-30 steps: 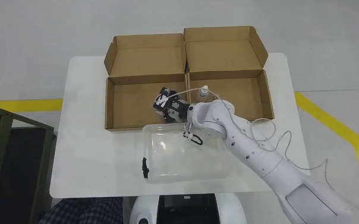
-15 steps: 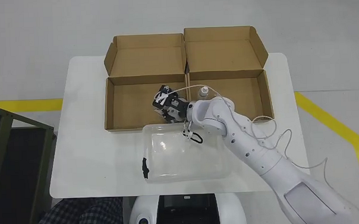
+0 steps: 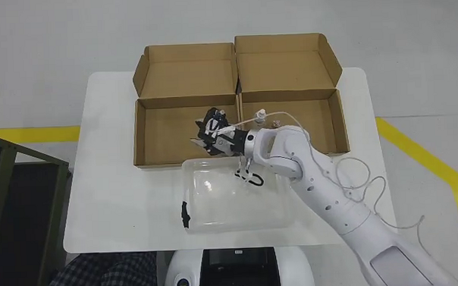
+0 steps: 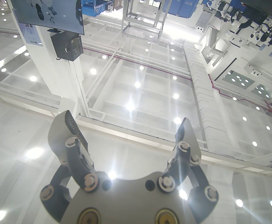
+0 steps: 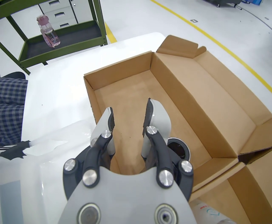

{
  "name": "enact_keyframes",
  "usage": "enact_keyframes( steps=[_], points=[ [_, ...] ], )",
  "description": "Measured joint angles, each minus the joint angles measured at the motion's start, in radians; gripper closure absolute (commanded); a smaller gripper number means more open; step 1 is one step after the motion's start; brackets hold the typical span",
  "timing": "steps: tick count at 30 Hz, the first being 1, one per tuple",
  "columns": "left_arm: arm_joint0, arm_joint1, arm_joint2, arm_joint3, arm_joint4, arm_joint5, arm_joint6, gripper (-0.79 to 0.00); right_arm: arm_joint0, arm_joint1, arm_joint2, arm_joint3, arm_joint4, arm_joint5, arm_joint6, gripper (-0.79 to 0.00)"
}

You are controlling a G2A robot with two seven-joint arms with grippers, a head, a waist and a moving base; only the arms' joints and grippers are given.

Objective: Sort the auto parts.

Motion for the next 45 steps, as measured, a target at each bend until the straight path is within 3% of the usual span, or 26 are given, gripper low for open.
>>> enact_keyframes(
  steps=[10, 12, 15, 16, 17, 18, 32, 45],
  points=[
    [0.0, 0.0, 0.0, 0.0, 0.0, 0.0, 0.0, -0.785, -0.208, 0.058, 0.179, -0.226, -0.063, -0.037, -0.073, -0.292],
    [0.0, 0.0, 0.0, 0.0, 0.0, 0.0, 0.0, -0.785, -0.252, 0.069, 0.225, -0.253, -0.07, -0.04, -0.104, -0.354],
    [0.0, 0.0, 0.0, 0.0, 0.0, 0.0, 0.0, -0.785, -0.313, 0.084, 0.294, -0.291, -0.092, -0.053, -0.168, -0.354],
    [0.0, 0.0, 0.0, 0.0, 0.0, 0.0, 0.0, -0.785, -0.333, 0.088, 0.314, -0.302, -0.1, -0.053, -0.189, -0.674],
    [0.0, 0.0, 0.0, 0.0, 0.0, 0.0, 0.0, -0.785, -0.359, 0.093, 0.341, -0.319, -0.111, -0.051, -0.215, -0.705],
    [0.0, 0.0, 0.0, 0.0, 0.0, 0.0, 0.0, -0.785, -0.379, 0.097, 0.361, -0.331, -0.121, -0.048, -0.233, -0.785],
    [0.0, 0.0, 0.0, 0.0, 0.0, 0.0, 0.0, -0.785, -0.646, 0.138, 0.624, -0.428, -0.181, -0.017, -0.442, -0.785],
    [0.0, 0.0, 0.0, 0.0, 0.0, 0.0, 0.0, -0.785, -0.84, 0.151, 0.776, -0.417, -0.138, 0.042, -0.551, -0.785]
  ],
)
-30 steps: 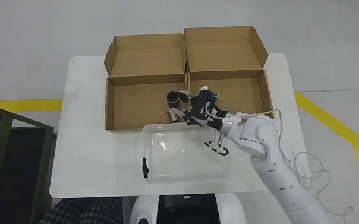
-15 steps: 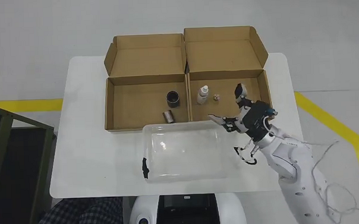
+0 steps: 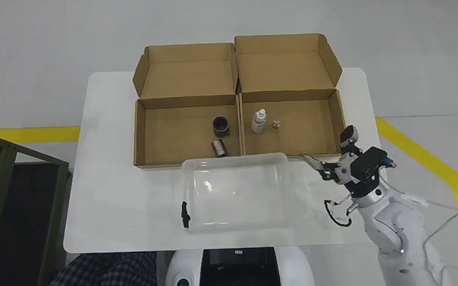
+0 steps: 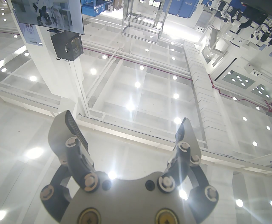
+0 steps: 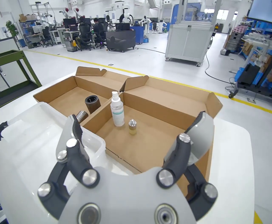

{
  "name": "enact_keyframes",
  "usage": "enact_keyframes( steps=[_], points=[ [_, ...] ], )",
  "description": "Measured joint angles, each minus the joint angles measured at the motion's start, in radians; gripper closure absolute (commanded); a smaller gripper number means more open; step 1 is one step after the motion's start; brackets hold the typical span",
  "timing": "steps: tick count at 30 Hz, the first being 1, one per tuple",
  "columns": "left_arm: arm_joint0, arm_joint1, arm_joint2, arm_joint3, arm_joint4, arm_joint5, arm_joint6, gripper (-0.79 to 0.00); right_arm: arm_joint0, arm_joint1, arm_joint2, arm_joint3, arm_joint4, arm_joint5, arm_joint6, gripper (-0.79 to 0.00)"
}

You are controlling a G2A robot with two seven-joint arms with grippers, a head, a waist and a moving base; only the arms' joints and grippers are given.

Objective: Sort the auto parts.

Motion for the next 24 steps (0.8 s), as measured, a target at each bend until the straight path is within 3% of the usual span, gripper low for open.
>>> enact_keyframes(
  steps=[15, 21, 24],
  points=[
    [0.0, 0.0, 0.0, 0.0, 0.0, 0.0, 0.0, -0.785, -0.077, 0.007, 0.093, 0.006, 0.013, 0.047, -0.036, -0.785],
    [0.0, 0.0, 0.0, 0.0, 0.0, 0.0, 0.0, -0.785, -0.089, 0.011, 0.13, 0.007, 0.035, 0.036, -0.018, -0.785],
    [0.0, 0.0, 0.0, 0.0, 0.0, 0.0, 0.0, -0.785, -0.093, 0.011, 0.138, 0.011, 0.07, 0.015, -0.063, -0.785]
  ],
)
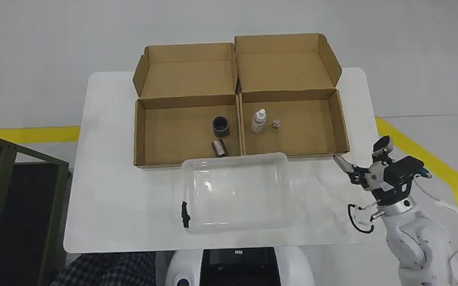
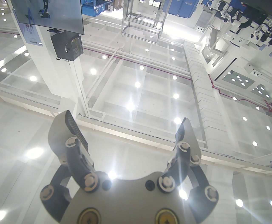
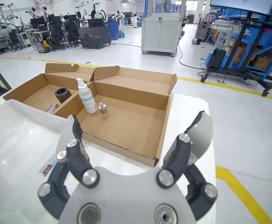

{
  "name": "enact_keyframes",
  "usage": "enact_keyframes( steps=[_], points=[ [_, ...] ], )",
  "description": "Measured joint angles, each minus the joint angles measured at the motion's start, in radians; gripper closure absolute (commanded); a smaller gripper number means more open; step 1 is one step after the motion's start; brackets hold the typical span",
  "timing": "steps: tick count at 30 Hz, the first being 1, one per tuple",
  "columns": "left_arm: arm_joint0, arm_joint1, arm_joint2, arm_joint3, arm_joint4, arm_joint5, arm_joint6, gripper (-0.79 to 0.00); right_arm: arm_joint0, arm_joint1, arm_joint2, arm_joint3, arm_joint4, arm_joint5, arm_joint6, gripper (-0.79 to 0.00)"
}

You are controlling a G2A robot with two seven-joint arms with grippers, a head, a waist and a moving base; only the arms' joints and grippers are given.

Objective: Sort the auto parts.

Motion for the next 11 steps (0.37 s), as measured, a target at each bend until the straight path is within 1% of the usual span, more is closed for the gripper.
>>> enact_keyframes(
  steps=[2, 11],
  points=[
    [0.0, 0.0, 0.0, 0.0, 0.0, 0.0, 0.0, -0.785, -0.002, 0.0, 0.006, -0.002, 0.025, -0.022, -0.052, -0.785],
    [0.0, 0.0, 0.0, 0.0, 0.0, 0.0, 0.0, -0.785, -0.003, 0.0, 0.006, -0.003, 0.024, -0.021, -0.047, -0.785]
  ],
)
